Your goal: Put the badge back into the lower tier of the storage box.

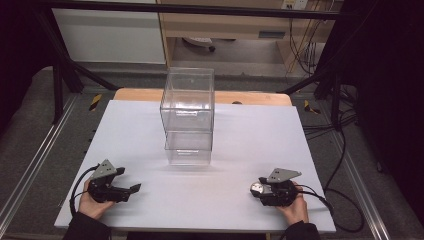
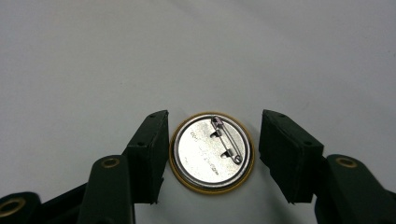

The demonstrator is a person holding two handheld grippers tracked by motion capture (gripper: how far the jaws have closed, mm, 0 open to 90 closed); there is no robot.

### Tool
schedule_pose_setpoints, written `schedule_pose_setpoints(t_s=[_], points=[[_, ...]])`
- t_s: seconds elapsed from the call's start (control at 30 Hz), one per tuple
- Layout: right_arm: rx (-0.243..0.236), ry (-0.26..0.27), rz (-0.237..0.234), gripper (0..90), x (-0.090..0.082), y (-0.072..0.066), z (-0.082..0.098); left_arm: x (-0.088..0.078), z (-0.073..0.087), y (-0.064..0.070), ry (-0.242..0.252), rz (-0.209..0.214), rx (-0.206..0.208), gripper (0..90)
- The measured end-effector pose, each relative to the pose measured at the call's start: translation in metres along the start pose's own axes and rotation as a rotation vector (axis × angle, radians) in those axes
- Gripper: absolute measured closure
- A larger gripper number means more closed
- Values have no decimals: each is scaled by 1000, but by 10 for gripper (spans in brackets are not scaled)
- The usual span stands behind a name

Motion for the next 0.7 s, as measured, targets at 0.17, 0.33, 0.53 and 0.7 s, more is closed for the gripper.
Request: schedule_pose_setpoints(t_s=[0.17,0.33,0.53,0.7], points=[[-9,1,-7,462,0,-1,0,0,0,0,0,-1,0,81],[-5,1,-5,463,0,-1,0,0,0,0,0,0,1,82],[7,0,-6,465,0,-1,0,0,0,0,-1,0,1,83],[10,2,-5,468,0,-1,0,-1,0,0,-1,-1,5,83]])
Point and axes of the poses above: each handheld gripper's, and its own axes: x roughly forward along the jaws, z roughly out of its underside, y roughly to its right, the point moved 8 cm from there along x, roughly forward along the jaws, and after that the axes turned 12 degrees about x, right-handed, at the moved point
